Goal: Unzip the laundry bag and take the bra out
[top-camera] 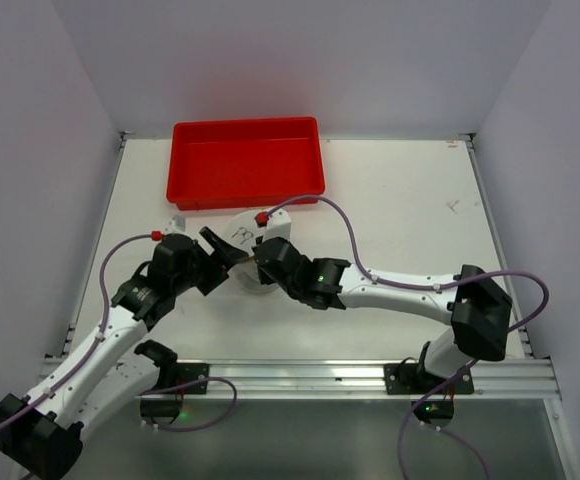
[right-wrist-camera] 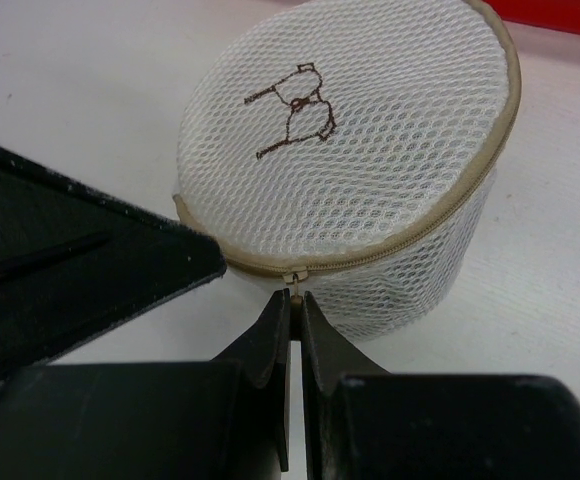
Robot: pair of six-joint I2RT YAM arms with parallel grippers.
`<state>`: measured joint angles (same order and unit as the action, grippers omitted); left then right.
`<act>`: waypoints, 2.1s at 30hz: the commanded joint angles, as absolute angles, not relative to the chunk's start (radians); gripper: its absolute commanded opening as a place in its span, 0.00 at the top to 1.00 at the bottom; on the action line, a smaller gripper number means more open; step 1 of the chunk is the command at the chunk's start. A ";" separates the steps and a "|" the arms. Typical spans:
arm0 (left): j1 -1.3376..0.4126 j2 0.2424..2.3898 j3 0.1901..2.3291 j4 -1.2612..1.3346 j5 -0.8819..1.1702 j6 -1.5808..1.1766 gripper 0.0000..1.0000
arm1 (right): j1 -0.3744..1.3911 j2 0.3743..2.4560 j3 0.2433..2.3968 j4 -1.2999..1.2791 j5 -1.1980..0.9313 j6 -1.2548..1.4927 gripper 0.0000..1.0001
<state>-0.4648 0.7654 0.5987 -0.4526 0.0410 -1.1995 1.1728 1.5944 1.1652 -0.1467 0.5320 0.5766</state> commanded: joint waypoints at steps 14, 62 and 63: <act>-0.459 0.784 0.525 -0.278 0.011 -1.305 0.19 | 1.216 1.528 1.081 -0.006 0.511 0.607 1.00; -0.456 0.649 0.603 -0.302 0.034 -0.879 1.00 | 1.108 1.302 0.868 -0.126 0.503 0.512 1.00; -0.456 0.649 0.603 -0.296 0.043 -0.874 1.00 | 1.097 1.289 0.859 -0.126 0.505 0.511 1.00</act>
<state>-0.4656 0.6750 0.5816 -0.3500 0.0250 -0.9722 1.1244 1.3605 0.8886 -0.0967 0.4702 0.5270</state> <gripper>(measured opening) 0.032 0.030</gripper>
